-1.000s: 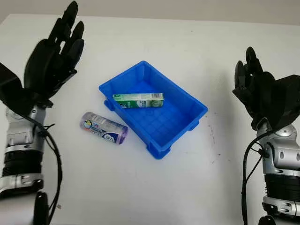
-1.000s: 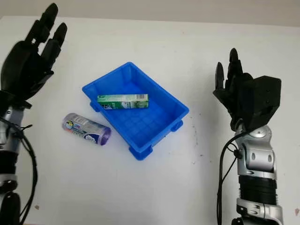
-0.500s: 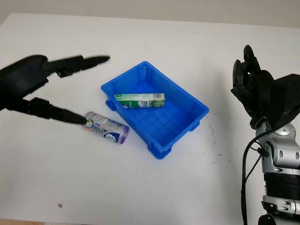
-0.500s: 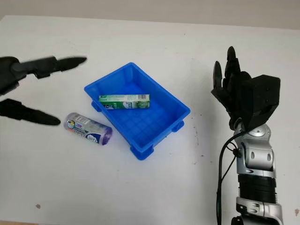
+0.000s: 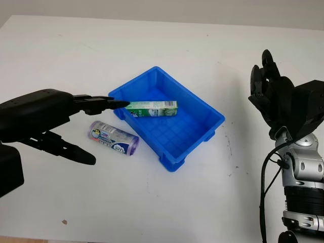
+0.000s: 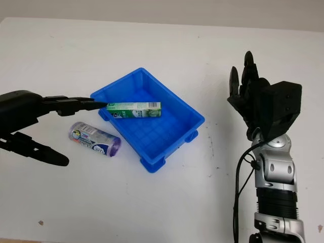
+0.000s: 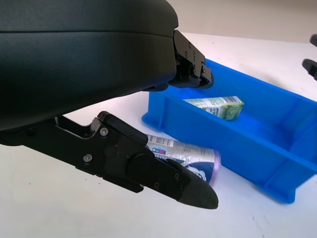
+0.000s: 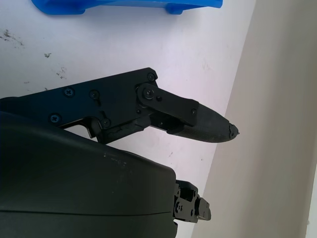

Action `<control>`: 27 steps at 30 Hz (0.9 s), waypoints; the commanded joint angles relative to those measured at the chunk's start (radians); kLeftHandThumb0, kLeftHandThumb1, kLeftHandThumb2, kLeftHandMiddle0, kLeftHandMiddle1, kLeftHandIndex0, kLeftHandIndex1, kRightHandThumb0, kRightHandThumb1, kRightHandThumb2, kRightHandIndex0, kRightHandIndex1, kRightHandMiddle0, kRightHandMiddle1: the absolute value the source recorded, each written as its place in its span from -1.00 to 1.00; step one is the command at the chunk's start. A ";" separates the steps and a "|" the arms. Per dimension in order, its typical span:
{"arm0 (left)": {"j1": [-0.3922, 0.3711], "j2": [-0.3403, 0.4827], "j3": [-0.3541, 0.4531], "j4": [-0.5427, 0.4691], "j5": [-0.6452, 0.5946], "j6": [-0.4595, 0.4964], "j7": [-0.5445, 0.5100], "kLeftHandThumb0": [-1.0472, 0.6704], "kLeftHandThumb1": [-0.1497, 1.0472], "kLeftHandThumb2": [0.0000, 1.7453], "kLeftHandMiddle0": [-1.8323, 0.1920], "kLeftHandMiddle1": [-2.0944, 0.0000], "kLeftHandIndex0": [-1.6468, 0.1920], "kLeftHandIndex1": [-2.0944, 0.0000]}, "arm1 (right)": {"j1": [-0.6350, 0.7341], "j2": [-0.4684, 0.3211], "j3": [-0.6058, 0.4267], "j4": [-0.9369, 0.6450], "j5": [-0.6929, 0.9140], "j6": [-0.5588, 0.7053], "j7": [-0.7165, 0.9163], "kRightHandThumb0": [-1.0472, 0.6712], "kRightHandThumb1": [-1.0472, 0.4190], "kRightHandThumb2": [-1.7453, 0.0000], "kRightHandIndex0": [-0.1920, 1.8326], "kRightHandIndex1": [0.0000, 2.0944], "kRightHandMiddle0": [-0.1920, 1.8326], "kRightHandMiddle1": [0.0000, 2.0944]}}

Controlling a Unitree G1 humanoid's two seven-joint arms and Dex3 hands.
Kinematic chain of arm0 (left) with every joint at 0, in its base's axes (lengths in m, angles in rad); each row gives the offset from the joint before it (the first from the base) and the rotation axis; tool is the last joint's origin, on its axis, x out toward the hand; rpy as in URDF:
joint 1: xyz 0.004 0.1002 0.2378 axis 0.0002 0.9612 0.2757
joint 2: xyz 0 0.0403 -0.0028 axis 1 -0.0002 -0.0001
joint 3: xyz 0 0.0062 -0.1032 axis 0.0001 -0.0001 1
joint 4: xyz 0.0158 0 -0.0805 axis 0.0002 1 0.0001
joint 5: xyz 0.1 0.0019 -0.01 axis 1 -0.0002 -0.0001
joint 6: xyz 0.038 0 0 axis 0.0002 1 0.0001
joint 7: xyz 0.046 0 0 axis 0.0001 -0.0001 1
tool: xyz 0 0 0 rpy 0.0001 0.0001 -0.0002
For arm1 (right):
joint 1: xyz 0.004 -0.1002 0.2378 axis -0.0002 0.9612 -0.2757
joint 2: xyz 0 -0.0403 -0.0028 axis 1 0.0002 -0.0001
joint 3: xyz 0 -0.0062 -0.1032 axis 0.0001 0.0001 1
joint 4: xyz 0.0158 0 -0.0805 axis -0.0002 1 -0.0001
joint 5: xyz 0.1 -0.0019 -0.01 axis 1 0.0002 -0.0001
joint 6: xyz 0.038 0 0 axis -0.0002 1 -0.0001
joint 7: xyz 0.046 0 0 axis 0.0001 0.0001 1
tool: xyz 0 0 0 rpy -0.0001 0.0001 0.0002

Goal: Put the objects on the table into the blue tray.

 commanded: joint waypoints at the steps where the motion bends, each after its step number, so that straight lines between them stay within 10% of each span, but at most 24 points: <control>1: 0.023 0.012 -0.005 -0.016 0.010 -0.023 0.011 -0.60 0.84 -0.93 0.59 0.95 0.53 0.94 | -0.002 -0.004 -0.005 -0.007 0.005 -0.008 -0.001 -0.58 -1.00 0.16 -1.00 -1.00 -1.00 -1.00; 27: 0.031 0.040 -0.103 -0.063 0.224 -0.024 0.045 -0.51 0.77 -0.94 0.60 0.95 0.52 0.94 | -0.007 -0.015 -0.010 -0.002 0.014 -0.006 -0.004 -0.60 -1.00 0.19 -1.00 -1.00 -1.00 -1.00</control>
